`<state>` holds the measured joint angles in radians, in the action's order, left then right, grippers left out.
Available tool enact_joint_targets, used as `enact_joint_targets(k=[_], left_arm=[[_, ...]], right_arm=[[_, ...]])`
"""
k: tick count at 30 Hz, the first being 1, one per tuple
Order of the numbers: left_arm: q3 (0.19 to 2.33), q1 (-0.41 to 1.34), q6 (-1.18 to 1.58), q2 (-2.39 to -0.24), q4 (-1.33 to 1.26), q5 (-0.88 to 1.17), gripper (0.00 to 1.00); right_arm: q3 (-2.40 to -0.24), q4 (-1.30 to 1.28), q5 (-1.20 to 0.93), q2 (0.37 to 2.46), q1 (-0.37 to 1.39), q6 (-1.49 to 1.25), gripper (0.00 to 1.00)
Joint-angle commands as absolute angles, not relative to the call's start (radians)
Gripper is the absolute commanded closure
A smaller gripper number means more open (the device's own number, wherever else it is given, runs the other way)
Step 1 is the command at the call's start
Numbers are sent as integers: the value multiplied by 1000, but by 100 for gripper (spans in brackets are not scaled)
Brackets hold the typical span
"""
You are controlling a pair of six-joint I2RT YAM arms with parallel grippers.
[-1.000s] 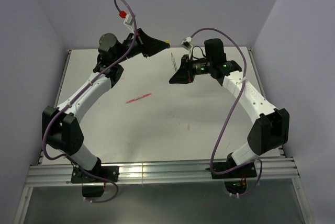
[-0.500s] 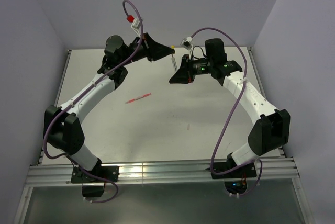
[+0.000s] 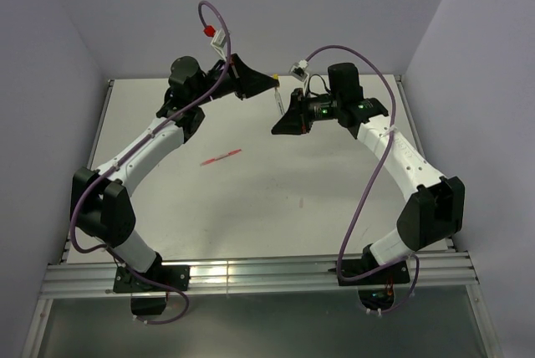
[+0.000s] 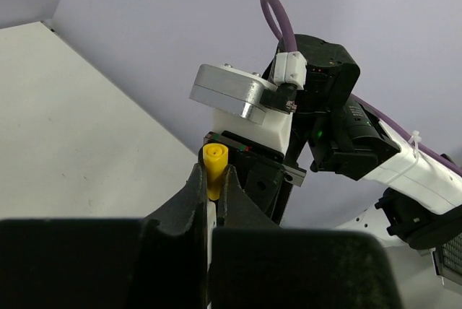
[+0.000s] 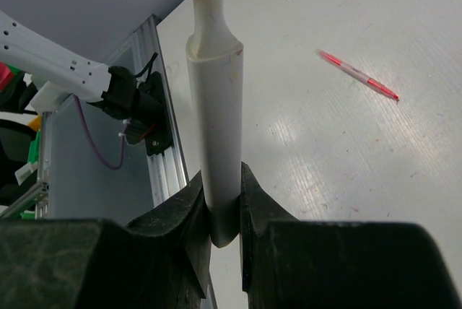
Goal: Insert the pens into the pen caps
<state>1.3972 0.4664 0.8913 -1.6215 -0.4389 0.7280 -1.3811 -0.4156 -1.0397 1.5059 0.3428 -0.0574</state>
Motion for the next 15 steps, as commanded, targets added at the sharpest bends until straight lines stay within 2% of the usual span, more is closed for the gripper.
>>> enact_joint_targets(k=[1, 15], left_arm=[[1440, 460, 862, -1628, -445, 713, 100], [1431, 442, 868, -1628, -460, 709, 100]], right_arm=[[-1379, -396, -1051, 1447, 347, -35, 100], [-1358, -396, -1051, 1451, 347, -32, 100]])
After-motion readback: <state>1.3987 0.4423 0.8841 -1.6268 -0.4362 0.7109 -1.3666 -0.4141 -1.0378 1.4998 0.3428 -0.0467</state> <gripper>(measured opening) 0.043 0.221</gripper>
